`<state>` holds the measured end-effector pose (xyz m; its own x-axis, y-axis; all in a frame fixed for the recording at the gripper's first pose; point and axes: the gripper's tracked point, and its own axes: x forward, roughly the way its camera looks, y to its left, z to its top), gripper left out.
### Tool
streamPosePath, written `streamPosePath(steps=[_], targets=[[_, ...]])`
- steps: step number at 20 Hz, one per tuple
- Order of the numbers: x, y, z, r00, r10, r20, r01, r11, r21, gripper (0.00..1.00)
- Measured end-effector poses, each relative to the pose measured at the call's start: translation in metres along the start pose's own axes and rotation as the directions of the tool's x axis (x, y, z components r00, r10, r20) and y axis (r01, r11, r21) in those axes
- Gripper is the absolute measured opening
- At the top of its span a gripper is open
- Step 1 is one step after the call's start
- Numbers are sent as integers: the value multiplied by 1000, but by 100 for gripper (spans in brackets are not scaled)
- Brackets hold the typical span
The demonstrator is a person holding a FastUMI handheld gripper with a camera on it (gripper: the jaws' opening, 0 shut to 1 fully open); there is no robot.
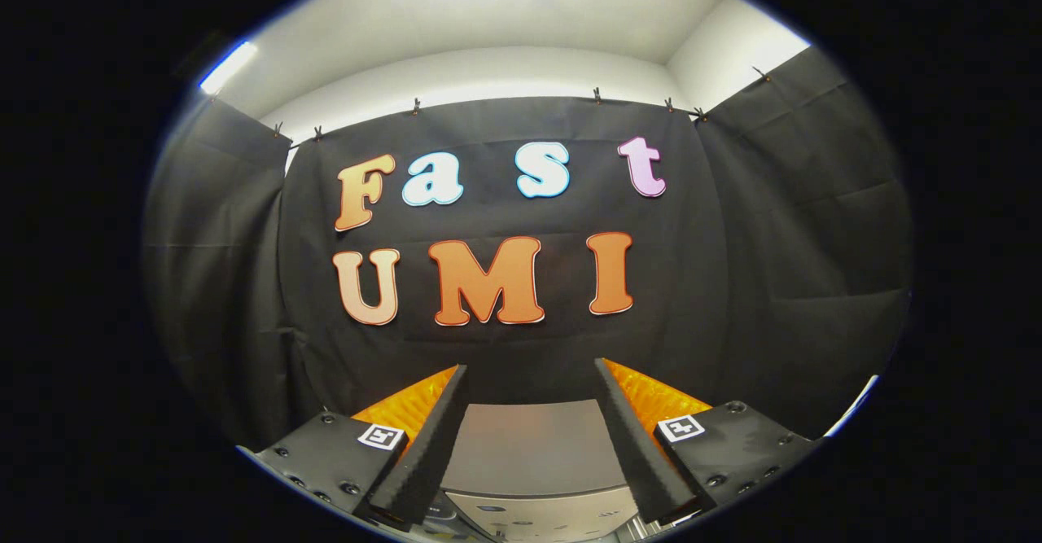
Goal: Put the clothes into the washing machine and then close the washing machine lid.
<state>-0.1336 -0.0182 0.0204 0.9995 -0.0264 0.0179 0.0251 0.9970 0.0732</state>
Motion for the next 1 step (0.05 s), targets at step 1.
streamPosePath(steps=[1], targets=[[-1,-1,0,1000,-5,3,5,1000,0,98]])
